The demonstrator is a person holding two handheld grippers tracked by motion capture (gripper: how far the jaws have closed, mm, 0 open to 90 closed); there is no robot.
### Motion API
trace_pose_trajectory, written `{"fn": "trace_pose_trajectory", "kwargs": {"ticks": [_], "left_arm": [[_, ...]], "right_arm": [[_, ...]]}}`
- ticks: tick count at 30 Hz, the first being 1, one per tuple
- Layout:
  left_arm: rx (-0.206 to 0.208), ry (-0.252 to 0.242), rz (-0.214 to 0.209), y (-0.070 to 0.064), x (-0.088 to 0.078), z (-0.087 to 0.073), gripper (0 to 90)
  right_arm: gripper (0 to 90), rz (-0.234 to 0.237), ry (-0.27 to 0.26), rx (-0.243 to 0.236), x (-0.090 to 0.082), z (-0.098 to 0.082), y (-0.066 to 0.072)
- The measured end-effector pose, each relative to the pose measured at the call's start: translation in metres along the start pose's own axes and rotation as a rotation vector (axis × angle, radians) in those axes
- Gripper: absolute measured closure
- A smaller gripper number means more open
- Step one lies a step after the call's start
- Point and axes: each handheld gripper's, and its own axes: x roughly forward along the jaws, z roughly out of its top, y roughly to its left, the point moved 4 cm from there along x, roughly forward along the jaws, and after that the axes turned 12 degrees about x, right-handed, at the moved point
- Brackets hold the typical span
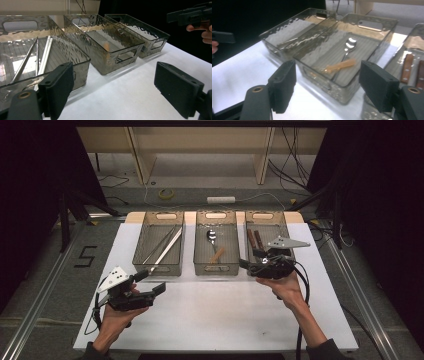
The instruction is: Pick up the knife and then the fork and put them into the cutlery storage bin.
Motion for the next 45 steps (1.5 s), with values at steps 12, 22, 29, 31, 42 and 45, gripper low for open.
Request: {"fn": "trace_pose_trajectory", "kwargs": {"ticks": [12, 22, 29, 31, 42, 45], "left_arm": [[-0.003, 0.005, -0.019, -0.003, 0.001, 0.0, 15.8], [-0.001, 0.013, -0.034, -0.005, 0.002, -0.001, 15.7], [-0.001, 0.017, -0.048, -0.007, 0.003, -0.001, 15.7], [0.001, 0.02, -0.053, -0.009, 0.003, -0.001, 15.7], [-0.002, 0.034, -0.081, -0.014, 0.003, -0.002, 15.7], [0.0, 0.04, -0.087, -0.016, 0.004, -0.003, 15.7]], "right_arm": [[29.6, 0.024, -0.018, -0.035, -0.007, -0.025, 0.007], [29.4, 0.053, -0.05, -0.035, -0.015, -0.036, 0.013], [28.0, 0.055, -0.052, -0.051, -0.02, -0.046, 0.015], [27.7, 0.052, -0.055, -0.054, -0.022, -0.049, 0.015], [26.8, 0.054, -0.076, -0.068, -0.035, -0.066, 0.013], [26.8, 0.058, -0.085, -0.054, -0.038, -0.072, 0.012]]}}
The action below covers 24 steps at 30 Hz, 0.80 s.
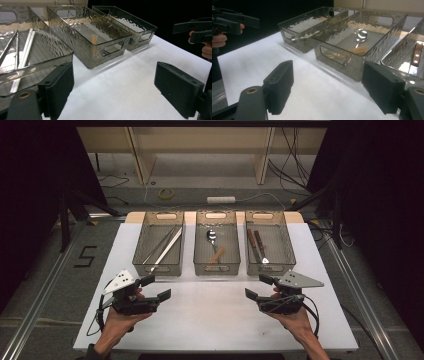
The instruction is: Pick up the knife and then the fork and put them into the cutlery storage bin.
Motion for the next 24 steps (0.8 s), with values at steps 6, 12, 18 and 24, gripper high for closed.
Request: {"fn": "trace_pose_trajectory", "kwargs": {"ticks": [6, 12, 18, 24], "left_arm": [[0.007, 0.007, -0.009, -0.003, 0.0, -0.001, 15.7], [0.012, 0.021, -0.025, -0.007, 0.0, -0.003, 15.7], [0.018, 0.035, -0.034, -0.011, 0.002, -0.004, 15.6], [0.027, 0.041, -0.036, -0.013, 0.004, -0.004, 15.6]], "right_arm": [[26.4, -0.014, 0.012, 0.002, -0.004, -0.013, 0.0], [26.0, -0.027, 0.016, 0.013, -0.009, -0.022, 0.0], [25.6, -0.037, 0.024, 0.011, -0.013, -0.028, 0.0], [25.6, -0.043, 0.015, 0.011, -0.015, -0.028, -0.001]]}}
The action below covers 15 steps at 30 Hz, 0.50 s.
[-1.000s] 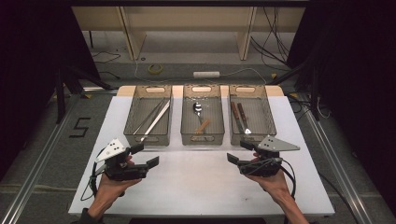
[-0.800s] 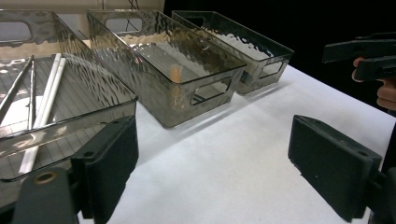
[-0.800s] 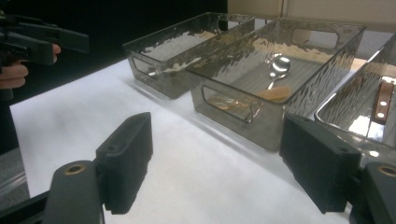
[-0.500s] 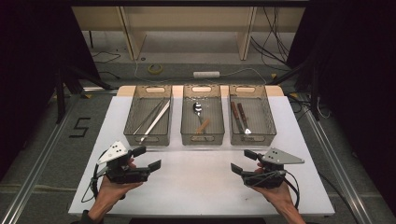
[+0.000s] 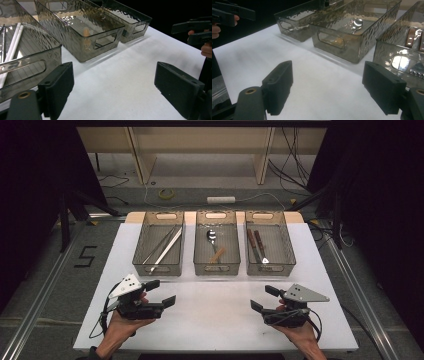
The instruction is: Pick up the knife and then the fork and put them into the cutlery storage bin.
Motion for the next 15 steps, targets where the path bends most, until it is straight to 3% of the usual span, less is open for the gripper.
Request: {"fn": "trace_pose_trajectory", "kwargs": {"ticks": [15], "left_arm": [[-0.004, -0.008, 0.005, 0.0014, -0.0005, 0.0004, 15.6]], "right_arm": [[25.6, -0.005, -0.001, -0.006, 0.0009, 0.0012, 0.0004]]}}
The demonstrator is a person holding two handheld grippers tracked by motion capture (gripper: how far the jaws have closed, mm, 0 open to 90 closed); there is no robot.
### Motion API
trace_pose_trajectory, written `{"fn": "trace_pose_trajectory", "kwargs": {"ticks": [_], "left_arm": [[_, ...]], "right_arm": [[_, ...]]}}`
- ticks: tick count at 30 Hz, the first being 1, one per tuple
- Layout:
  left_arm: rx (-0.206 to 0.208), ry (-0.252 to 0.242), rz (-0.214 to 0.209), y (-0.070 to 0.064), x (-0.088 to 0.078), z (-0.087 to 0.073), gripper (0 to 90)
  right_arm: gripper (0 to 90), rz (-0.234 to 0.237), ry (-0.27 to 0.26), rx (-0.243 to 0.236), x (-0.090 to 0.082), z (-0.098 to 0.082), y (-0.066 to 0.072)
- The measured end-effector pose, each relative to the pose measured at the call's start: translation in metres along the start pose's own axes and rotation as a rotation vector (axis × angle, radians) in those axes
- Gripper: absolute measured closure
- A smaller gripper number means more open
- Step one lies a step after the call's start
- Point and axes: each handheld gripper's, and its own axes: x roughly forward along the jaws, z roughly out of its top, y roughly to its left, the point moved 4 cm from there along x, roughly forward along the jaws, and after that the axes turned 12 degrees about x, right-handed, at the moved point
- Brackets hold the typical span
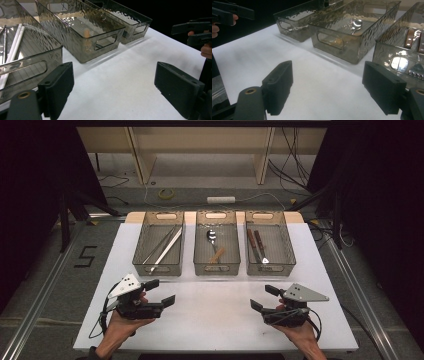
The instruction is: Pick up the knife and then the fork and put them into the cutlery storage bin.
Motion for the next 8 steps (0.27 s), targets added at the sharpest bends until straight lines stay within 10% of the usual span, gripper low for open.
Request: {"fn": "trace_pose_trajectory", "kwargs": {"ticks": [8], "left_arm": [[0.001, 0.003, 0.001, 0.0002, 0.0004, 0.0, 15.6]], "right_arm": [[25.6, -0.002, -0.003, 0.005, -0.0012, 0.0011, -0.0016]]}}
